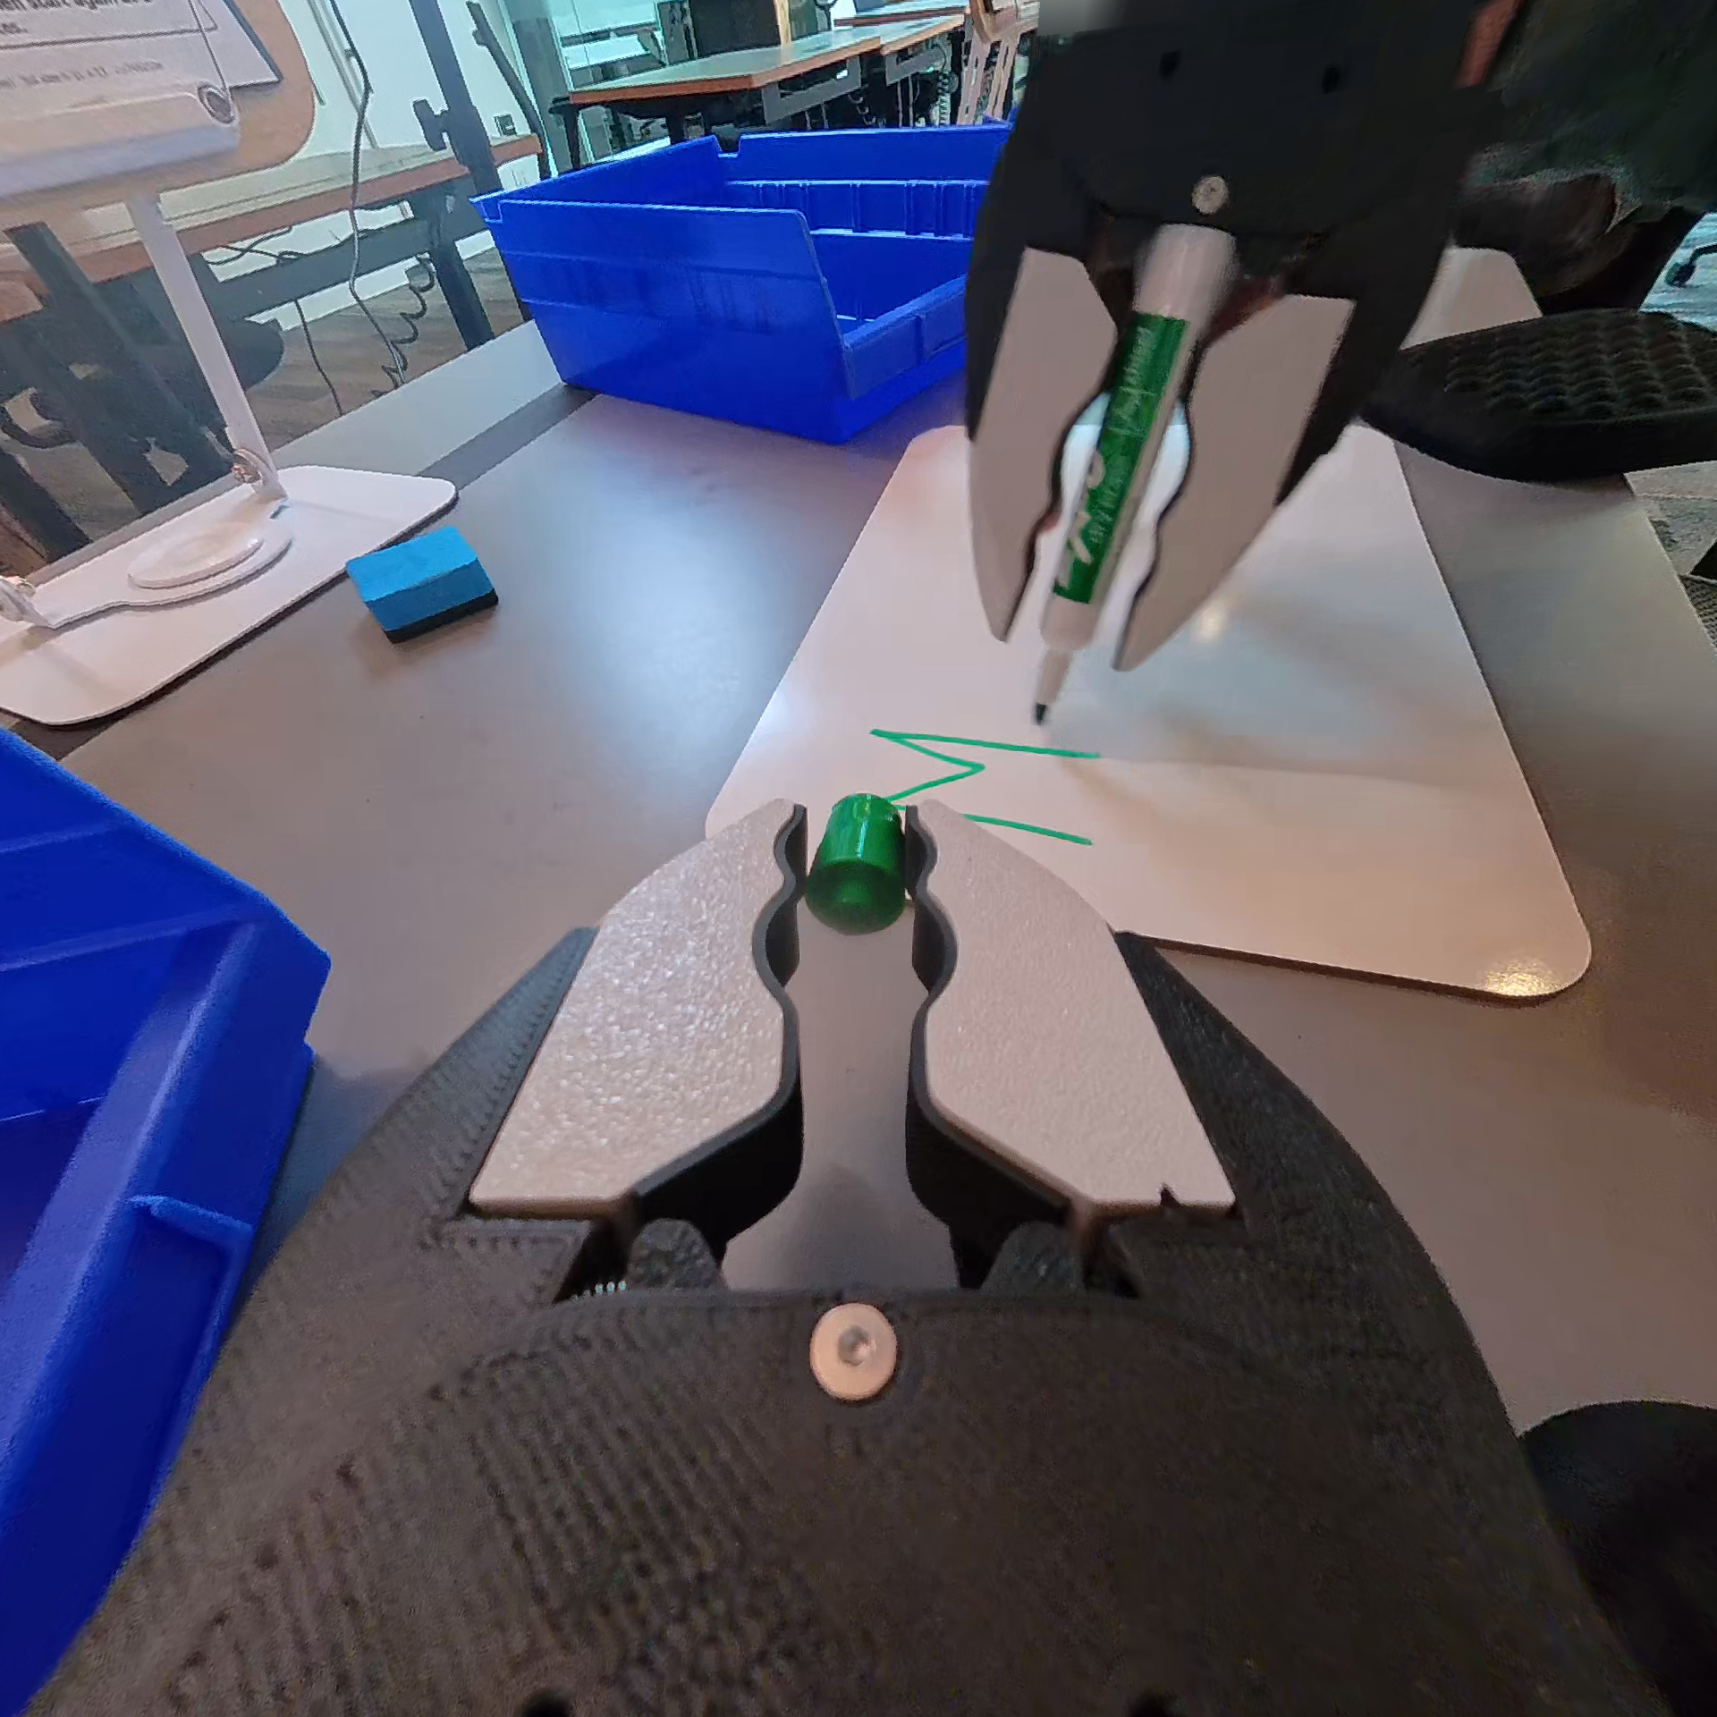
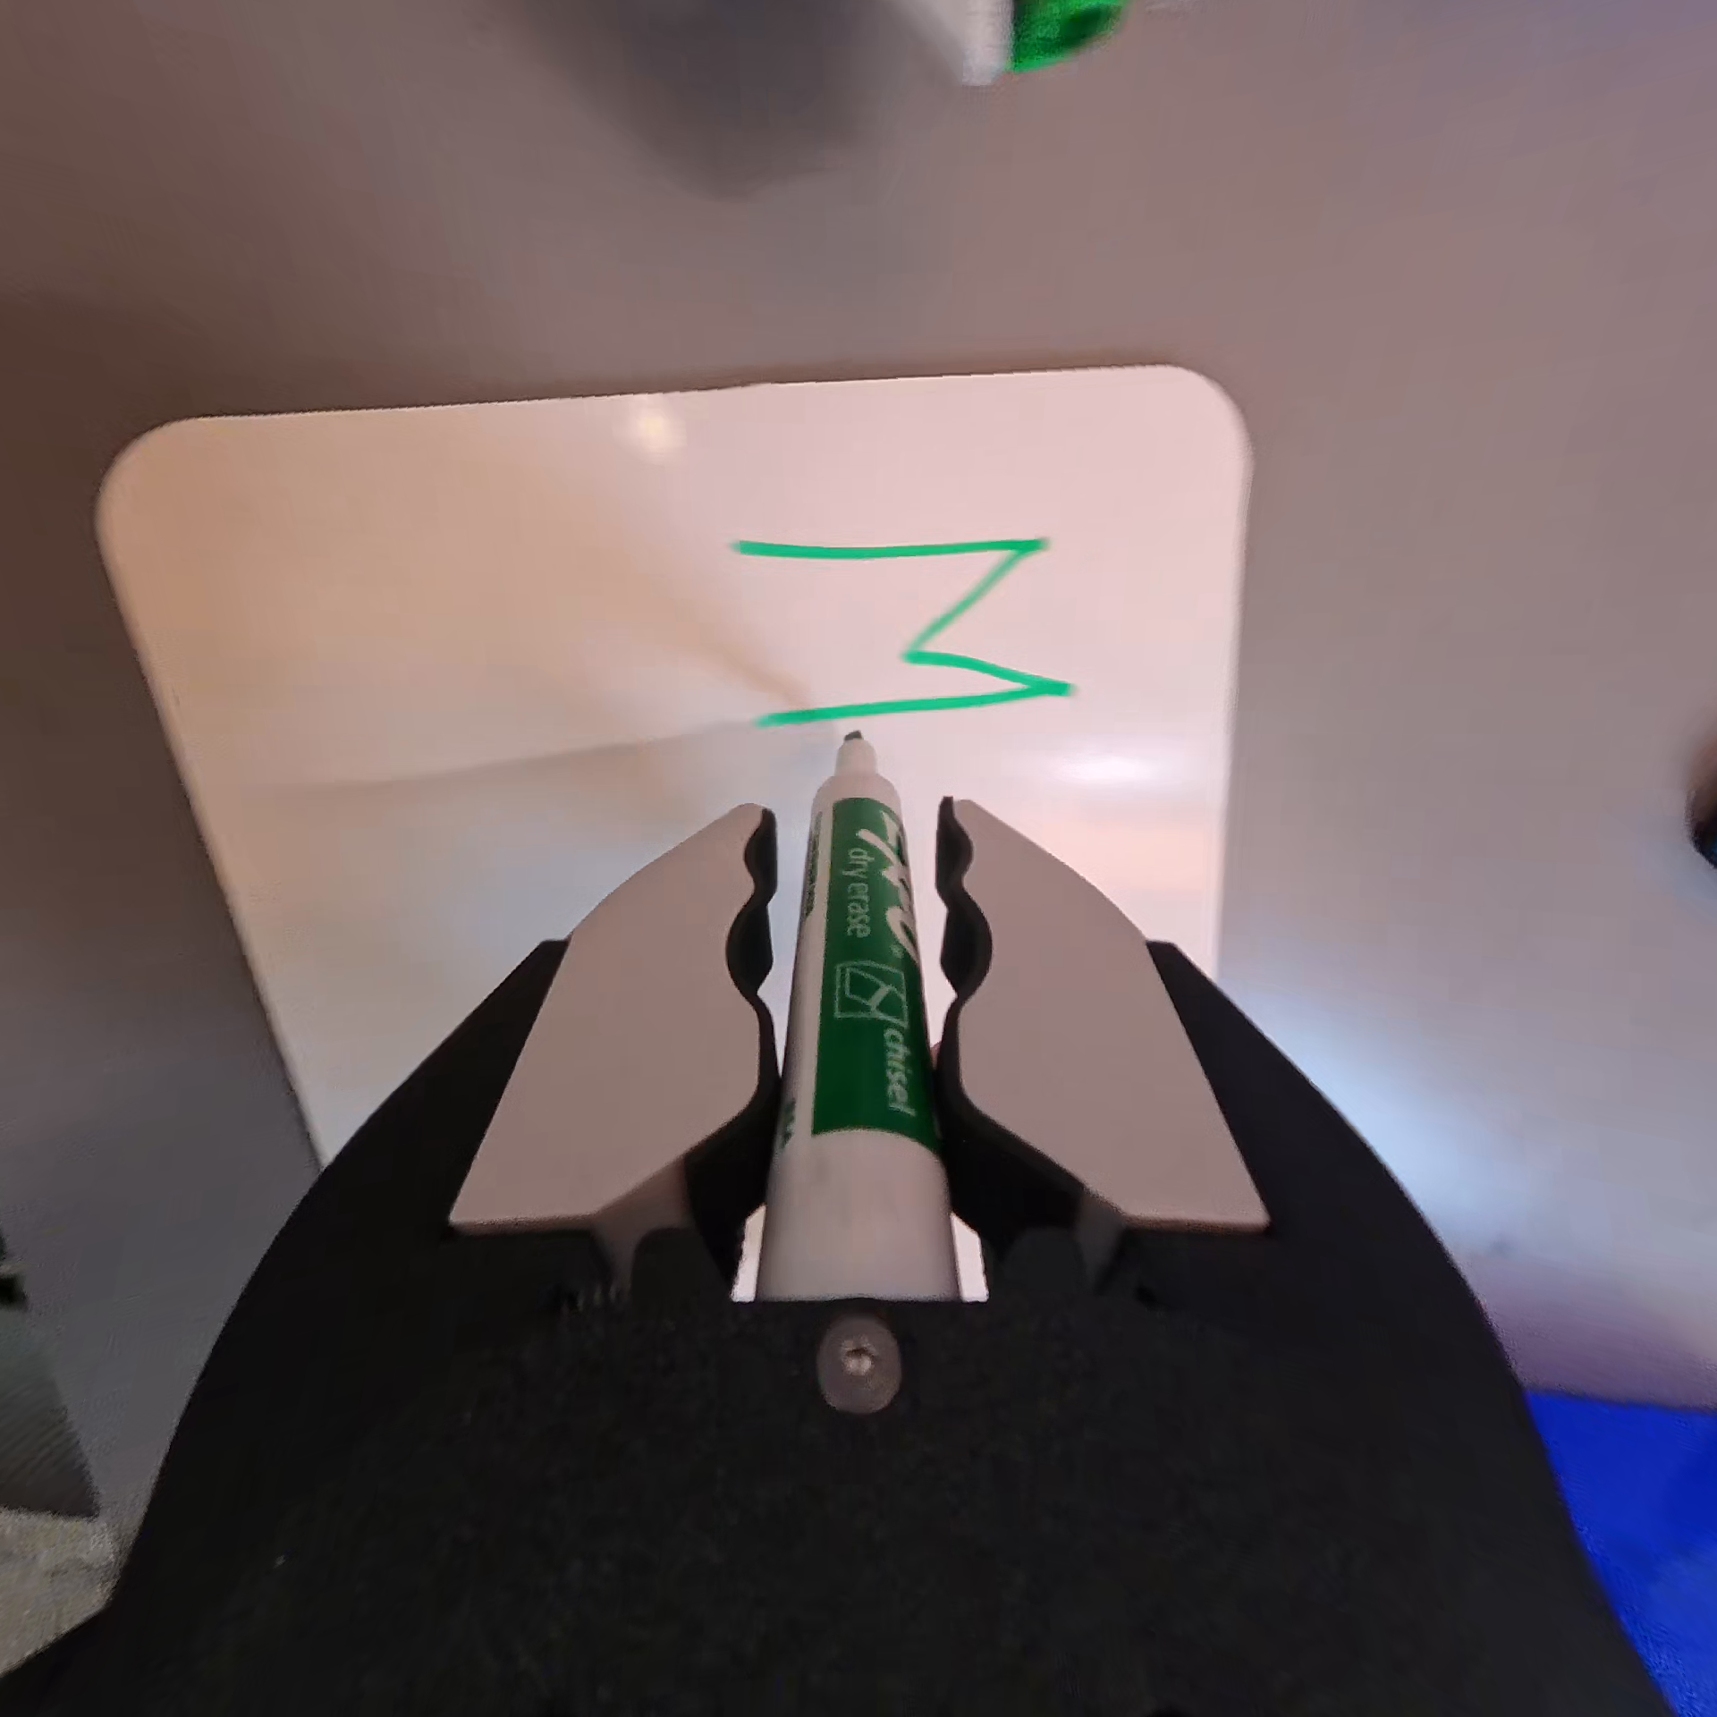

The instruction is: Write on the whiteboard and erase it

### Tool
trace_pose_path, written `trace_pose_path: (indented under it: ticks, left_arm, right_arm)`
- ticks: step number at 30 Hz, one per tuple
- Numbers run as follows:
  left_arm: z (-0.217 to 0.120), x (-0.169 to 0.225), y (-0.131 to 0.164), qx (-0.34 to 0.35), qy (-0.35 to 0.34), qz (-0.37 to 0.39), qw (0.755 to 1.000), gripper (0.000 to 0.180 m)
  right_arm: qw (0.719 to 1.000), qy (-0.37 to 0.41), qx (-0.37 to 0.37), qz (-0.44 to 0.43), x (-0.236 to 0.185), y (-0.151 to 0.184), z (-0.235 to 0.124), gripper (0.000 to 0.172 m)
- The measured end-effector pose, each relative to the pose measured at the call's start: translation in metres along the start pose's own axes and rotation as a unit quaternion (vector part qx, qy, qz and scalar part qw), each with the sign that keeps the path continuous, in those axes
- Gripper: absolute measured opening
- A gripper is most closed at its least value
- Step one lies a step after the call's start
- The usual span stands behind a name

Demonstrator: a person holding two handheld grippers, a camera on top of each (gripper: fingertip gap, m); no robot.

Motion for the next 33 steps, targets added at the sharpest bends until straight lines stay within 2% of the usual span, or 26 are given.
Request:
trace_pose_path:
  ticks: [4, 14, 21, 29, 33]
  left_arm:
    - [0.0, -0.001, 0.0, 0.0, -0.001, -0.003, 1.0, 0.02]
    - [-0.001, -0.001, 0.0, 0.001, 0.0, -0.007, 1.0, 0.02]
    - [0.0, 0.0, 0.0, -0.001, 0.001, -0.004, 1.0, 0.02]
    - [0.0, -0.001, 0.001, -0.002, -0.001, -0.004, 1.0, 0.02]
    - [0.0, 0.0, 0.001, -0.003, -0.002, -0.002, 1.0, 0.02]
  right_arm:
    - [0.998, 0.034, 0.008, 0.043, 0.032, 0.015, -0.002, 0.034]
    - [0.997, 0.044, 0.007, 0.063, 0.05, 0.021, 0.008, 0.034]
    - [0.998, 0.023, -0.001, 0.063, 0.035, 0.024, 0.009, 0.034]
    - [0.998, -0.025, 0.006, 0.05, -0.01, 0.016, 0.001, 0.034]
    - [0.999, -0.015, 0.012, 0.048, -0.008, 0.013, 0.0, 0.034]
Point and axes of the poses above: each gripper's, where its closed fingertips meet, z out along the fingers, y out of its underside, x = y × z across the jaws, the point moved 1 cm from there along -z, back along the fingers, and after that the axes turned 11 degrees about -z, right-handed, at the moved point
